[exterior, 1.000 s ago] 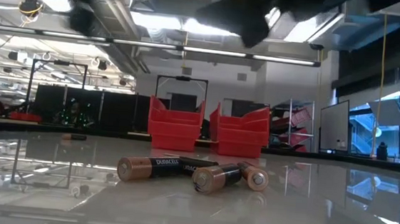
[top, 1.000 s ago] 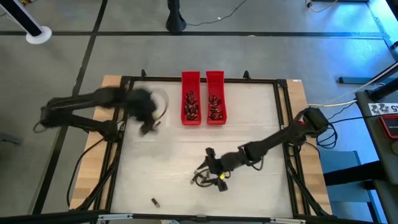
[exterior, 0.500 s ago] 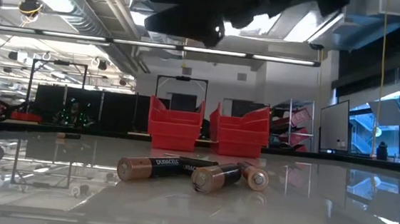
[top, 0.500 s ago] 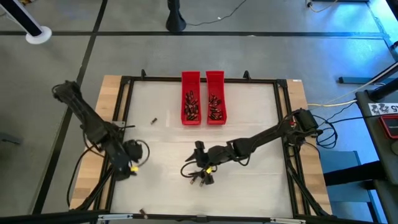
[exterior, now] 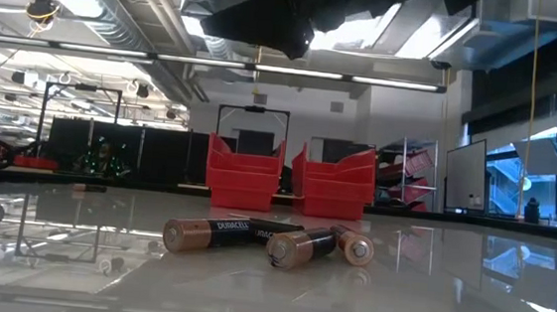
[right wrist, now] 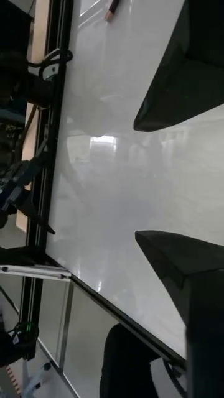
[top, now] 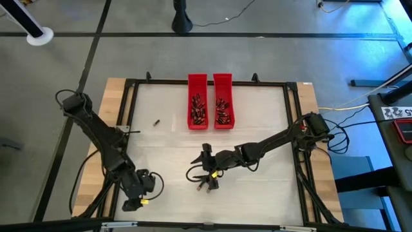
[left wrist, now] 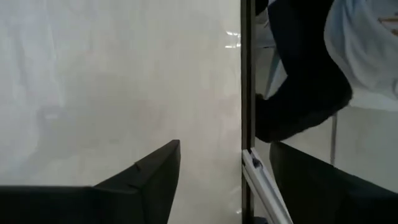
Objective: Sort batteries
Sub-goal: Put the small black battery into the right red bin
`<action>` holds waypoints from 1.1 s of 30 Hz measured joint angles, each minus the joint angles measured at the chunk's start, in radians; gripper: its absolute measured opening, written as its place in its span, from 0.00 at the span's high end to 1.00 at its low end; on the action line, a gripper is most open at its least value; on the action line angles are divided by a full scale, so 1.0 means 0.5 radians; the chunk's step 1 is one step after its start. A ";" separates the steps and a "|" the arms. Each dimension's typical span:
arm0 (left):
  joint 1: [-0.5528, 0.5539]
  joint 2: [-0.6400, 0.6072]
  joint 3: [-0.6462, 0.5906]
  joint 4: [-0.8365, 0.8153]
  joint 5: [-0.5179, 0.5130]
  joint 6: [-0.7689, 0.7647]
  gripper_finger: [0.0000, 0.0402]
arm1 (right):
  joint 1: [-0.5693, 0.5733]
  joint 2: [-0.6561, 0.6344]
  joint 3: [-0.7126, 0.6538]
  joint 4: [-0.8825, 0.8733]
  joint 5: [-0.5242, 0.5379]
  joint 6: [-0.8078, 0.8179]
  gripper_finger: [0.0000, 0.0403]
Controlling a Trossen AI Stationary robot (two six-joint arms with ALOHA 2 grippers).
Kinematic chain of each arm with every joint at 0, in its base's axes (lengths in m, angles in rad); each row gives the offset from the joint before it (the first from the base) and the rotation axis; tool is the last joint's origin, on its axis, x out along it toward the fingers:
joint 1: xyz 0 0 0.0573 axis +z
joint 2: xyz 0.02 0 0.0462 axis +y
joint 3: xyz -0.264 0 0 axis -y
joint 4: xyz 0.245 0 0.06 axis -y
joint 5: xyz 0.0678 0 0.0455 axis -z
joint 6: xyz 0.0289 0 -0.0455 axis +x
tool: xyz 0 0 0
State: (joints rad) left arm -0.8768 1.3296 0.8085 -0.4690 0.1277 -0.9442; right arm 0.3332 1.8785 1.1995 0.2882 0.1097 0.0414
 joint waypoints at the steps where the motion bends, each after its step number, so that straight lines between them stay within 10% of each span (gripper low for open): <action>1: -0.001 0.001 0.000 0.003 -0.021 0.019 0.42 | 0.000 -0.001 0.000 -0.001 0.000 -0.001 0.32; 14: 0.349 0.002 0.002 -0.884 -0.687 -0.235 0.44 | 0.014 -0.003 0.333 -0.585 0.397 0.191 0.32; 33: 2.320 -0.324 -0.021 -0.980 -0.613 1.093 0.44 | 0.192 -0.004 0.468 -1.205 0.530 0.215 0.32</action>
State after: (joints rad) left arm 0.2830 1.1676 0.7978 -0.9592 -0.1790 -0.3979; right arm 0.4290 1.8767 1.4338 -0.3142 0.3749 0.1489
